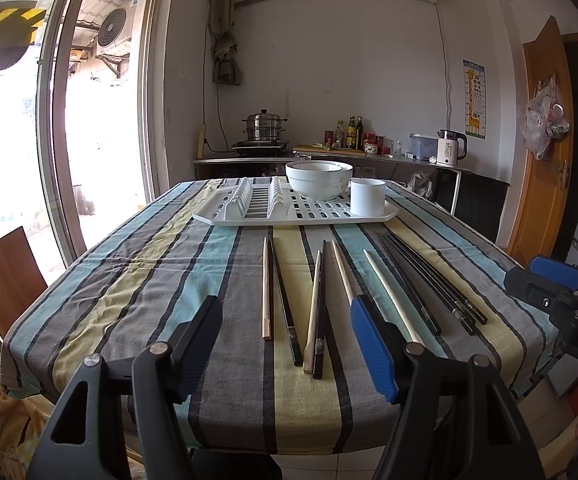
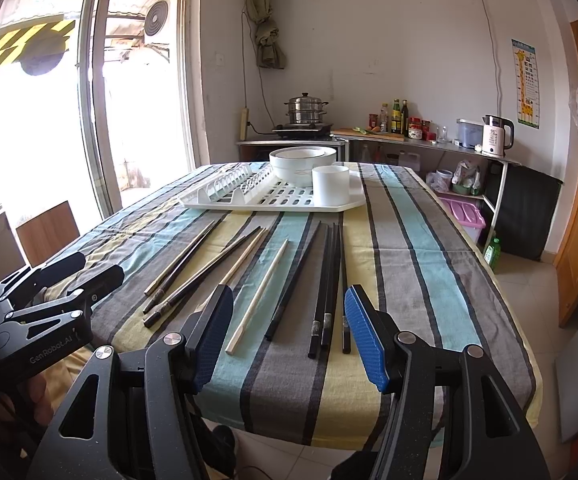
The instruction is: Organize utensils
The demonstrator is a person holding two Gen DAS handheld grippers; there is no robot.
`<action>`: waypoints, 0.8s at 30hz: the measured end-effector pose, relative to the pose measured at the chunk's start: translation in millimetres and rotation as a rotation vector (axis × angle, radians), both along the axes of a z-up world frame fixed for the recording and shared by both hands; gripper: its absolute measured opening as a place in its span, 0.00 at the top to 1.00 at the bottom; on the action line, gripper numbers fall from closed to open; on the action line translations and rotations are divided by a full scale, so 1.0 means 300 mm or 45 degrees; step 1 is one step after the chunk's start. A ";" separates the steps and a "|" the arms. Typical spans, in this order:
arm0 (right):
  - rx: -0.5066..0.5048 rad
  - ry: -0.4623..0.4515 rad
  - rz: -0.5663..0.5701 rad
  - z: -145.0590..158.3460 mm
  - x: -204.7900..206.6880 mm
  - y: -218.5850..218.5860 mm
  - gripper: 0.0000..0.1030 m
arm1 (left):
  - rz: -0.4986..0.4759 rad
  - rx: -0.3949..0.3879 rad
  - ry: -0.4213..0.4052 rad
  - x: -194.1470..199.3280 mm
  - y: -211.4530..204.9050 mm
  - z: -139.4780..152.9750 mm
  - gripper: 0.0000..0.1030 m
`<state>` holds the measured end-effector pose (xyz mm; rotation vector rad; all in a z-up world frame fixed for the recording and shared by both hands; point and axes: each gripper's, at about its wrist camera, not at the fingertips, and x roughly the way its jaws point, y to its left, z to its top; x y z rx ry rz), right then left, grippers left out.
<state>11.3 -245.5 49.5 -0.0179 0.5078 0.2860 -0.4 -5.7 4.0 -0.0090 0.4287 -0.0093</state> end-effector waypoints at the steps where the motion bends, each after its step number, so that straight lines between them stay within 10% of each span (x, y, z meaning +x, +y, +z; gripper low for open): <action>1: 0.000 -0.002 0.001 0.000 0.002 0.000 0.43 | -0.002 -0.001 0.002 0.002 0.000 -0.001 0.33; 24: 0.070 0.147 0.062 -0.016 0.287 -0.037 0.43 | 0.011 -0.023 0.248 0.329 0.098 -0.014 0.53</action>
